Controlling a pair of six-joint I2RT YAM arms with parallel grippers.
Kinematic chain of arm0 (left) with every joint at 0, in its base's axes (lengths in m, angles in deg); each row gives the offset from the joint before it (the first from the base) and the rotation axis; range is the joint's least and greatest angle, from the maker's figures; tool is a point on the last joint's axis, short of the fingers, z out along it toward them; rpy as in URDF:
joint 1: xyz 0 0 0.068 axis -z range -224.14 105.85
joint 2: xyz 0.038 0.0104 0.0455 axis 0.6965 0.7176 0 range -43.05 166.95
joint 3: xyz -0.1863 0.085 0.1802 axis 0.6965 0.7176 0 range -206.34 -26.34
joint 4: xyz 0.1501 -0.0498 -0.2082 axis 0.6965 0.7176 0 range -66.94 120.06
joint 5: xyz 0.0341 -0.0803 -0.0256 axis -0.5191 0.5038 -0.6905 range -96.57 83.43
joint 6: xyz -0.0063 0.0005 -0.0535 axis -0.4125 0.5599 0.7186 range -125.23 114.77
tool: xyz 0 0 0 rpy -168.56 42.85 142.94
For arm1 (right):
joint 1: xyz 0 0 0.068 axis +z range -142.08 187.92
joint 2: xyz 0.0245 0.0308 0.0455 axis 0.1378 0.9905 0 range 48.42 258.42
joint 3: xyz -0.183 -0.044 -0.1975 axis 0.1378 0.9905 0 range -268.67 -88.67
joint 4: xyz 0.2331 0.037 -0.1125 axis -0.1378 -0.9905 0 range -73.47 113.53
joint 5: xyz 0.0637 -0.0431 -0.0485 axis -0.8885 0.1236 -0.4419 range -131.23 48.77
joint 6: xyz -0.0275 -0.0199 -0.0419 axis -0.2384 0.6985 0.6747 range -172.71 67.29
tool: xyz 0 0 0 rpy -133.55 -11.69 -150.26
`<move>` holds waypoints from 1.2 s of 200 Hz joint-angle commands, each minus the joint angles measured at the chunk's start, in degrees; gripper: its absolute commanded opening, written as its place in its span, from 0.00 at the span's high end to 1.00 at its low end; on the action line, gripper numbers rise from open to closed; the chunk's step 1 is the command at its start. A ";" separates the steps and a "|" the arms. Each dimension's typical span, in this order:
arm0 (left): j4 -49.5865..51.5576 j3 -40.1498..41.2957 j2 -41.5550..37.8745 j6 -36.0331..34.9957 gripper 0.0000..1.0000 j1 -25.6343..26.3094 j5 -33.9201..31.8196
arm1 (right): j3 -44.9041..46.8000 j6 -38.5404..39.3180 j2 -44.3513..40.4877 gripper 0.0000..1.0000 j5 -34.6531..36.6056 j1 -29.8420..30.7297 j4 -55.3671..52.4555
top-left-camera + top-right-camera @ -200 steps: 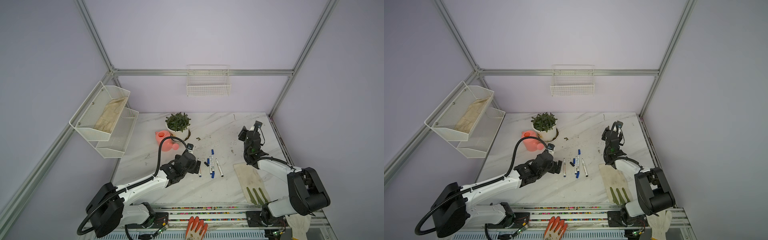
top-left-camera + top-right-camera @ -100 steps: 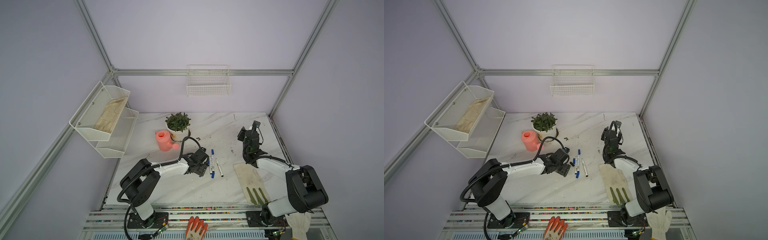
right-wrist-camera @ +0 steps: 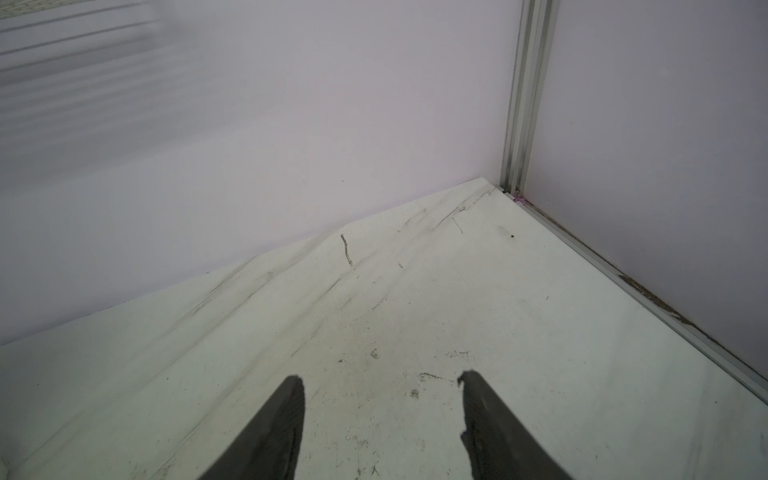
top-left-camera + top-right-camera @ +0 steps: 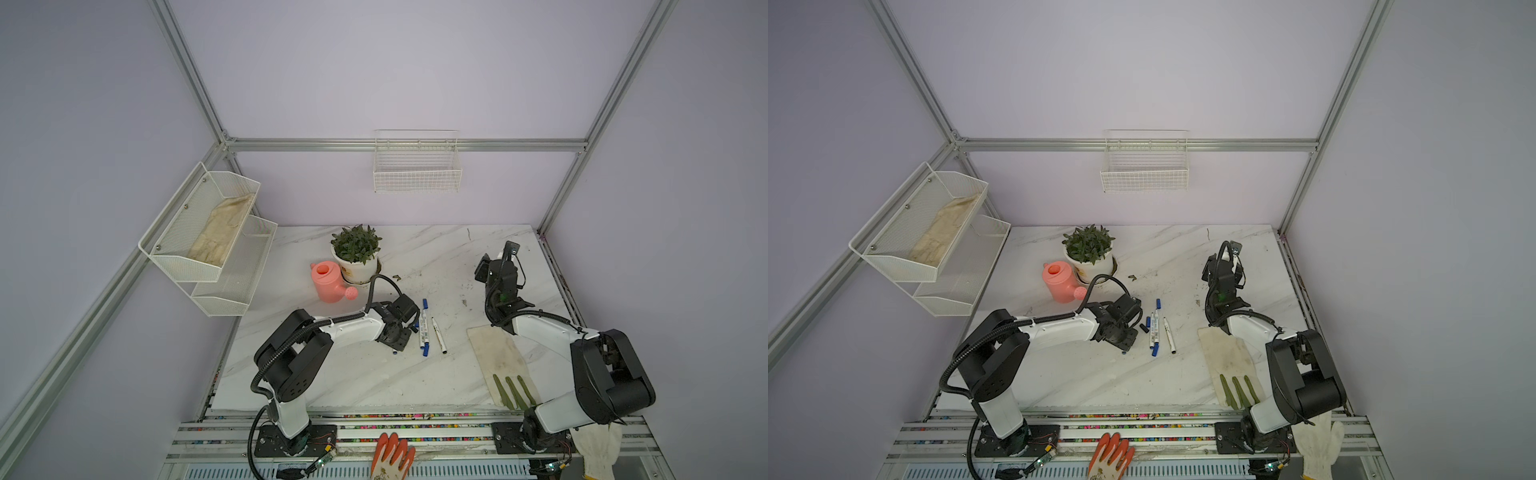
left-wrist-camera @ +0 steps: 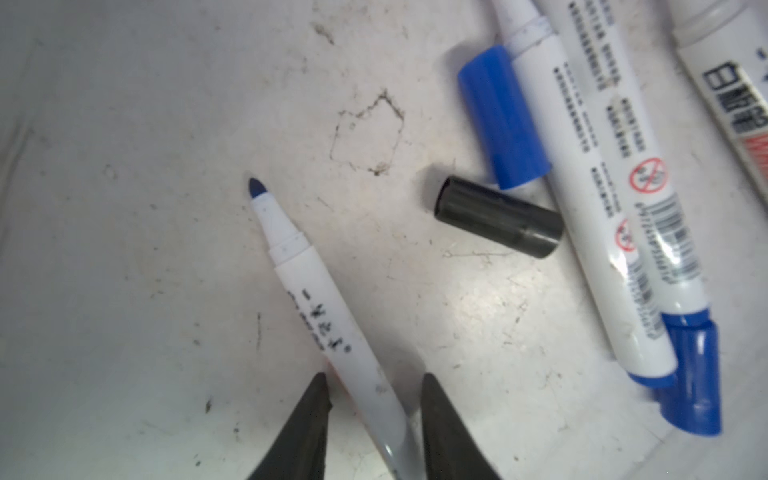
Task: Insert pens into pen caps
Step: Pick up a pen from the center of the table.
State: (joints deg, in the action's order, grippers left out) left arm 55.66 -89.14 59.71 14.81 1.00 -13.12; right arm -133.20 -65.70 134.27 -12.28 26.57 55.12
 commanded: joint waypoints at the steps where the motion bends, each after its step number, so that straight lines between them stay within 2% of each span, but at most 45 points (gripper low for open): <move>1: 4.25 -2.34 1.97 0.71 0.78 -0.48 3.27 | -1.78 -0.19 0.08 0.38 0.33 0.22 -1.71; 34: 3.86 -3.34 3.09 1.10 1.00 -1.62 4.21 | -2.85 0.76 0.25 0.38 -2.71 0.33 -2.53; 54: 1.05 -3.30 1.69 1.80 1.00 -3.25 3.97 | -3.22 0.78 0.18 0.38 -5.42 1.25 -2.79; 82: -8.03 -1.87 -3.84 1.89 1.00 -6.96 6.47 | -5.05 2.10 1.53 0.38 -11.82 5.23 -3.57; 109: -22.96 2.25 -10.29 4.68 1.00 -10.91 11.87 | -8.81 4.46 2.96 0.37 -25.33 9.39 -5.93; 129: -32.22 5.04 -12.87 5.49 1.00 -11.33 11.82 | -11.76 2.64 4.09 0.37 -37.23 10.04 -7.54; 168: -40.09 7.78 -14.60 7.04 1.00 -11.05 10.36 | -15.78 -3.72 8.27 0.37 -53.25 10.16 -6.95; 193: -42.36 9.77 -16.20 6.16 1.00 -10.19 8.86 | -16.25 -6.53 10.51 0.37 -59.21 10.10 -4.37; 240: -43.41 10.42 -16.95 4.43 1.00 -7.64 7.10 | -16.26 -8.29 12.64 0.40 -62.95 10.42 -2.42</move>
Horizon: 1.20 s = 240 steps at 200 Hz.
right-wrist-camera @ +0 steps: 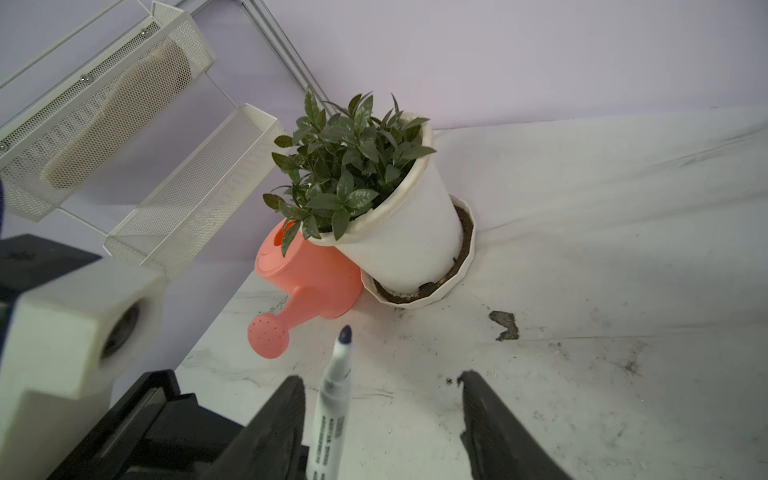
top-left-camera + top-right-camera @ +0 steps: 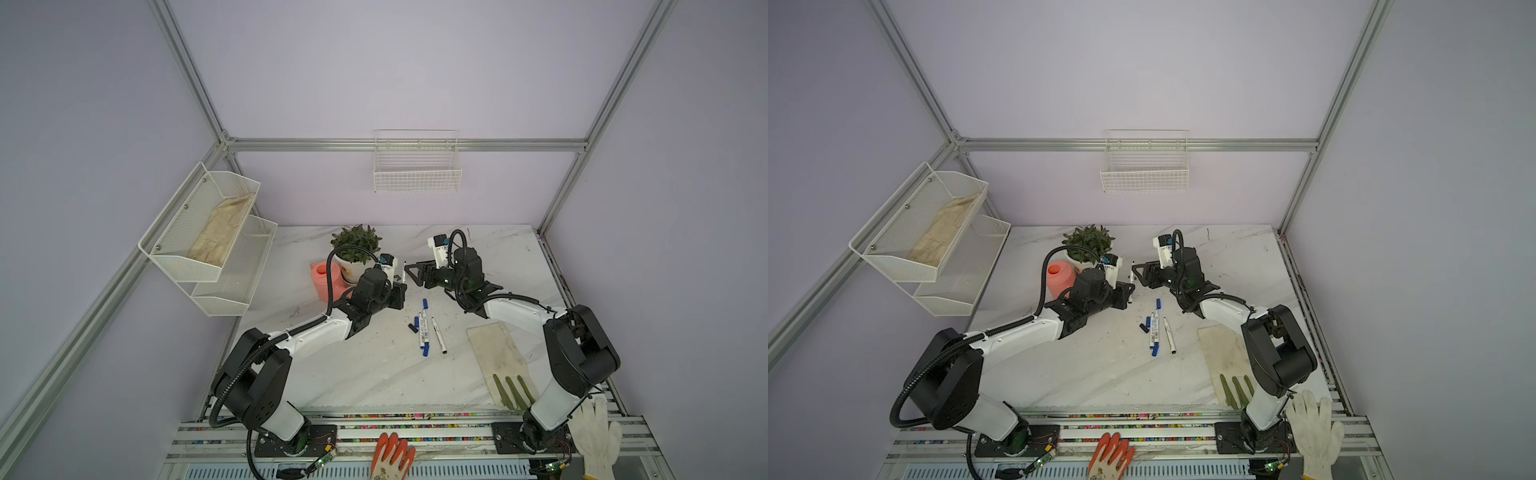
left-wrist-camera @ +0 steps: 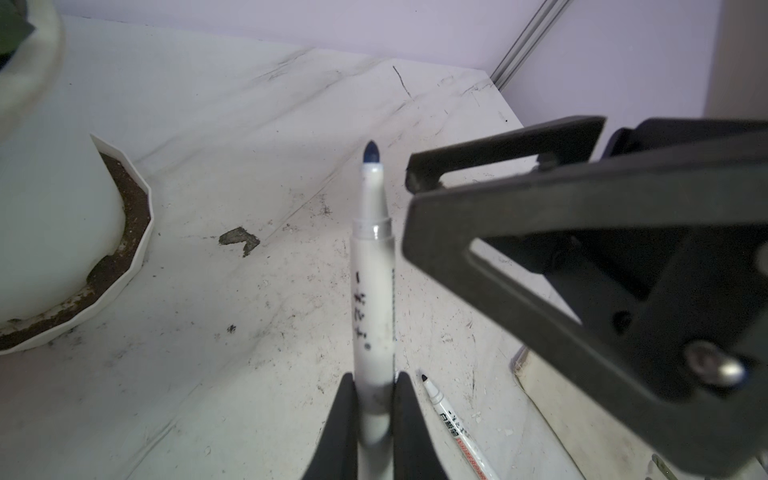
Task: Insert pens into pen caps
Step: Pick up a pen from the center of the table.
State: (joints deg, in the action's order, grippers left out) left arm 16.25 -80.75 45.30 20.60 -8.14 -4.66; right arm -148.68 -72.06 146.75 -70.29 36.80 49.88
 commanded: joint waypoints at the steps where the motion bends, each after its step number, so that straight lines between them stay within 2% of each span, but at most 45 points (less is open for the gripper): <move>1: -4.00 2.03 -2.47 -1.38 1.00 1.51 -1.37 | -0.80 -1.92 0.18 0.40 -4.95 0.20 2.78; 22: -4.00 1.94 -2.23 -1.74 1.00 2.13 -1.47 | -0.97 -1.76 0.38 0.47 -5.48 0.32 2.48; 69: -6.65 2.46 -2.22 -1.30 1.00 2.25 -2.08 | -1.97 -0.70 1.64 0.88 -8.55 0.30 0.59; 93: -9.82 3.40 -2.24 -0.33 1.00 2.05 -1.17 | -2.13 -1.13 1.52 0.99 -9.65 0.31 0.56; 99: -10.40 3.51 -2.32 0.04 0.97 1.83 -0.39 | -2.13 -1.13 1.44 1.00 -9.90 0.22 0.70; 118: -11.33 3.91 -2.22 1.19 0.58 0.94 2.50 | -2.34 -1.34 0.70 1.00 -10.29 0.21 0.74; 125: -11.55 3.93 -2.10 1.33 0.46 0.59 3.75 | -2.52 -1.39 0.43 1.00 -10.55 0.14 0.88; 134: -11.74 3.92 -1.91 1.51 0.40 0.16 4.91 | -2.33 -1.86 0.08 1.00 -11.09 0.04 1.39; 175: -11.86 2.52 -0.26 0.94 0.43 -0.89 8.84 | -2.20 -2.79 -1.36 1.00 -12.32 -0.45 2.49; 196: -13.25 1.67 0.88 0.33 0.54 -0.85 11.30 | -2.01 -2.80 -1.73 1.00 -12.91 -0.75 2.53; 240: -13.10 -1.08 3.63 -0.27 0.54 -0.86 13.25 | -2.03 -3.92 -2.13 1.00 -15.11 -2.00 3.34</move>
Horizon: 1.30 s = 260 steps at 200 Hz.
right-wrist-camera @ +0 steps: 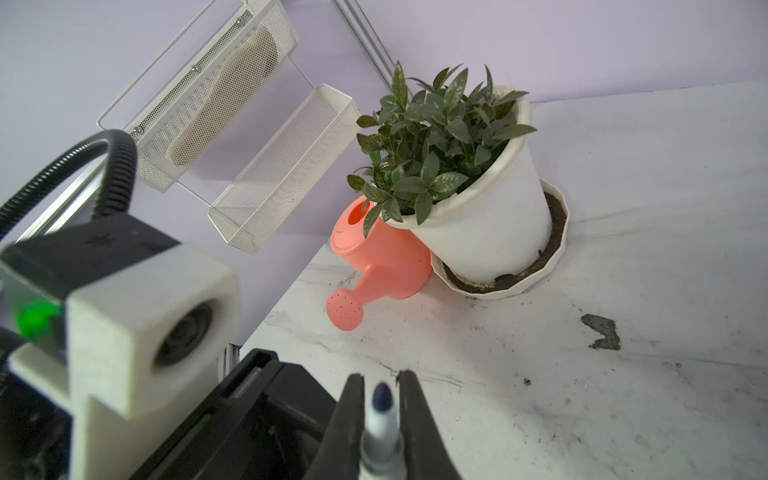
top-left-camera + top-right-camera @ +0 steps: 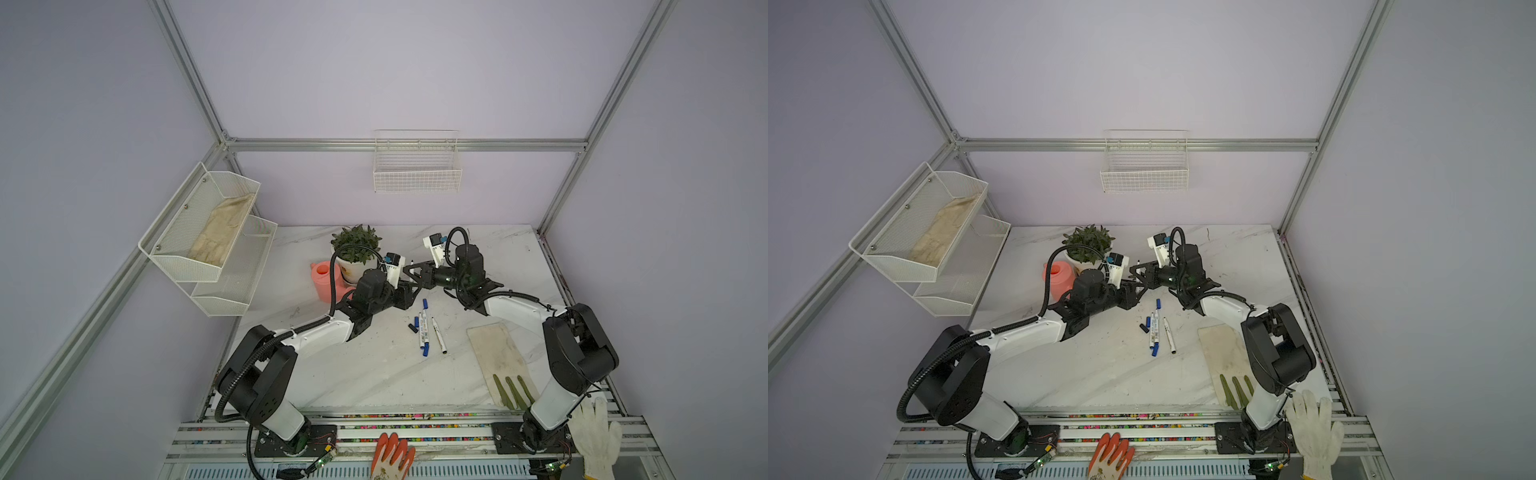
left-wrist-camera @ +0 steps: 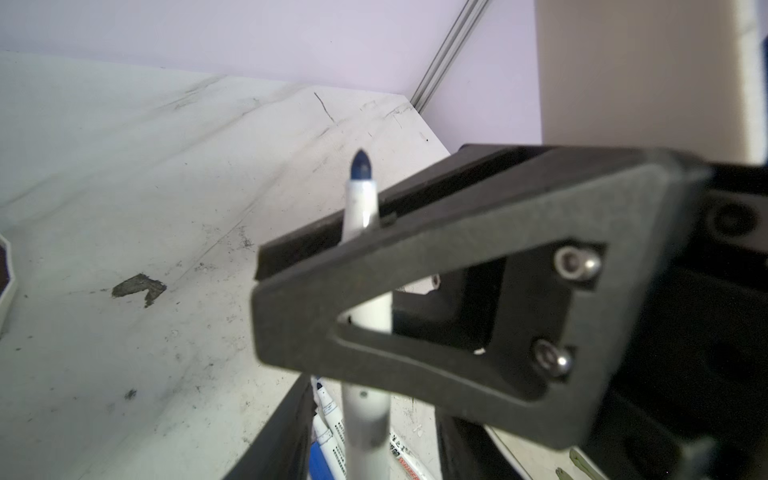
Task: Insert pens into pen caps
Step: Pick up a pen from the center of the table.
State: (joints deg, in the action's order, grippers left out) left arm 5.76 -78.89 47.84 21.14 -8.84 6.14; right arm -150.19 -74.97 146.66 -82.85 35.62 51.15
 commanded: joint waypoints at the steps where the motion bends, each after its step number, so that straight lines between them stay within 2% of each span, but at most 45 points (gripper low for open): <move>1: -2.63 -2.96 1.16 -0.80 0.54 -0.16 2.43 | -0.53 -1.02 -2.02 1.00 -2.56 -0.86 2.08; 44: -5.23 -3.17 1.05 -0.52 0.65 -0.17 2.39 | -0.01 -1.82 -2.69 1.00 -2.88 -1.77 2.39; 124: -9.08 -4.37 2.64 0.76 0.76 -0.21 5.24 | -0.30 -2.52 -2.04 1.00 -3.44 -1.92 2.87; 145: -10.13 -4.93 2.72 1.31 0.88 -0.24 4.97 | -0.10 -2.63 -2.02 1.00 -3.28 -2.04 2.88; 157: -10.32 -4.99 2.41 1.23 1.00 -0.24 4.74 | -0.18 -2.61 -2.07 1.00 -3.13 -1.96 2.78; 185: -7.22 -4.18 1.11 0.79 1.00 -0.31 0.52 | 0.34 -3.37 -2.31 1.00 -0.65 -2.54 2.64; 193: -6.11 -3.47 0.59 0.87 1.00 -0.46 -1.27 | 0.65 -3.48 -2.44 0.93 0.45 -2.82 2.68; 207: -4.61 -1.94 -0.17 1.18 1.00 -0.89 -3.75 | 0.88 -4.00 -3.07 0.67 4.20 -2.91 1.55; 220: -2.44 -0.66 -0.79 1.32 1.00 -1.20 -6.21 | 0.92 -3.28 -3.85 0.53 7.61 -2.93 -0.14; 239: 0.53 1.22 -1.83 0.97 1.00 -1.30 -10.38 | -0.54 0.47 -4.50 0.44 13.90 -2.98 -6.22; 260: 3.35 2.71 -2.64 -0.37 1.00 -1.32 -12.82 | -3.29 2.28 -3.45 0.42 22.08 -2.79 -13.99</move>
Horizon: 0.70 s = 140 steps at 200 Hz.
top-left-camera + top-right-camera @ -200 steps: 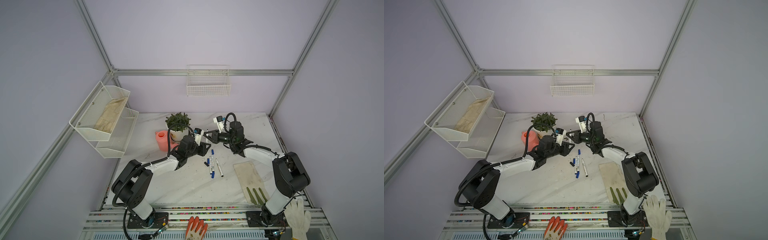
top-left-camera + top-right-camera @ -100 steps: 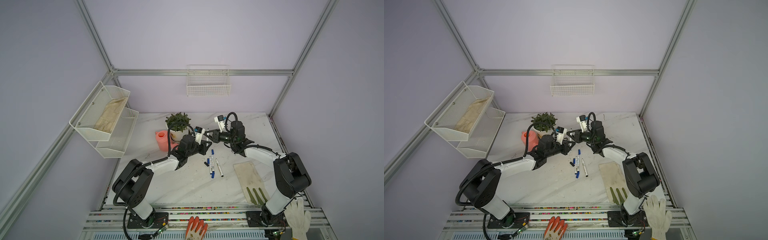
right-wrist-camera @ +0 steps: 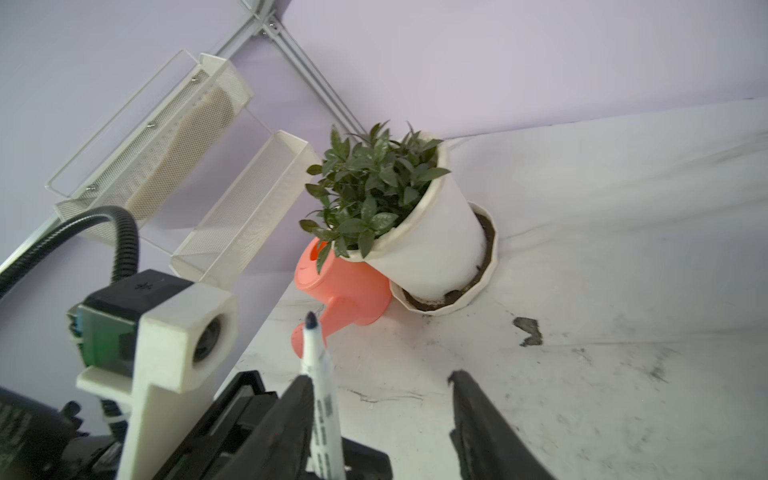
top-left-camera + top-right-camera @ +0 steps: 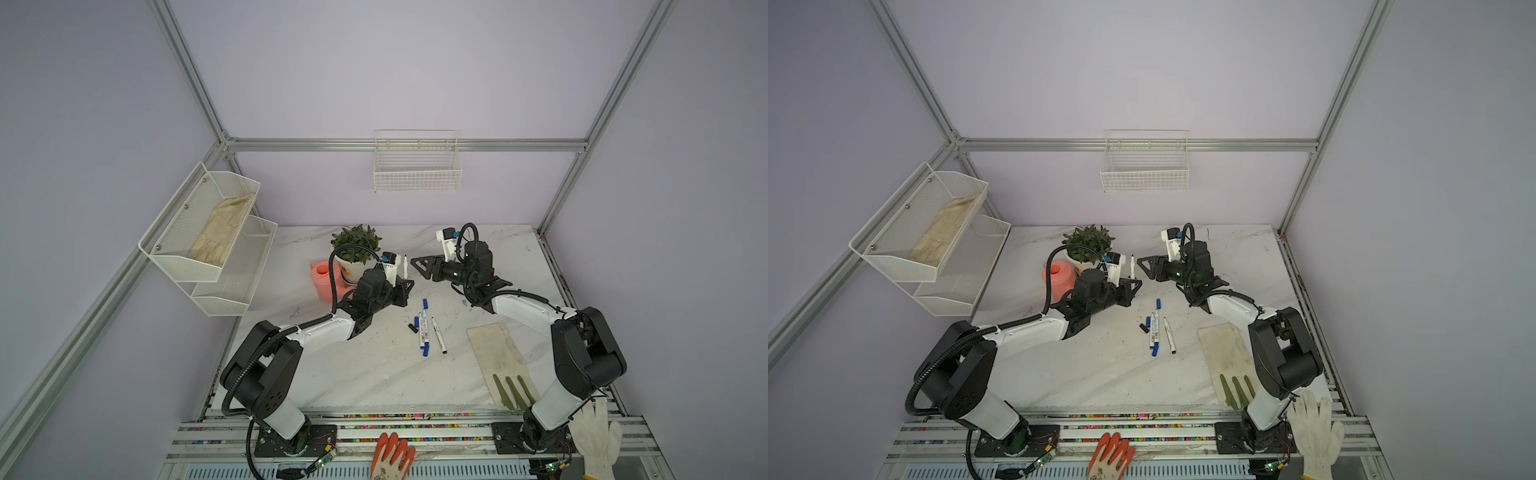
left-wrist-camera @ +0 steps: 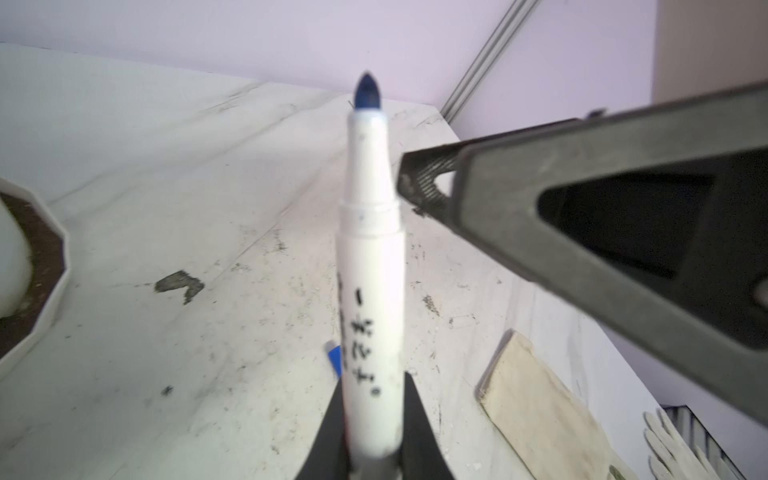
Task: Insert pens into pen caps
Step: Pick up a pen from the center of the table, then pick up the pen cap from the center of the table.
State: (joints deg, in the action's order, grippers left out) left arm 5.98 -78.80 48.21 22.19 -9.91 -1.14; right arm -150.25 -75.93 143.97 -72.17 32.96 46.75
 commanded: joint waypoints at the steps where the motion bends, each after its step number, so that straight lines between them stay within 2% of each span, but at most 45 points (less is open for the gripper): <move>1: 3.34 2.58 -2.97 -1.45 1.00 -0.24 -5.66 | -3.39 3.30 -0.61 0.42 11.76 -0.10 -9.99; 38: 5.79 4.62 -4.21 -1.73 1.00 -0.23 -9.89 | -12.49 6.57 7.73 0.43 25.07 2.79 -26.99; 68: 5.99 5.52 -4.65 -3.36 1.00 0.63 -11.38 | -19.81 8.08 15.24 0.43 30.70 5.81 -37.56; 90: 6.11 6.23 -5.19 -5.62 1.00 1.77 -13.24 | -21.98 8.38 17.99 0.44 35.09 7.52 -41.74; 110: 6.14 6.90 -5.57 -6.75 1.00 2.89 -14.79 | -22.02 8.11 19.05 0.44 37.24 7.92 -43.73; 140: 6.11 7.01 -5.42 -7.06 1.00 3.60 -15.35 | -21.84 8.11 20.66 0.46 36.12 8.40 -45.31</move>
State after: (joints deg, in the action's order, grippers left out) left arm 13.34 -73.89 44.95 17.43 -6.82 -14.43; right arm -170.82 -68.45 164.28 -38.40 41.24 6.03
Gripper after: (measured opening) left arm 0.133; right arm 0.552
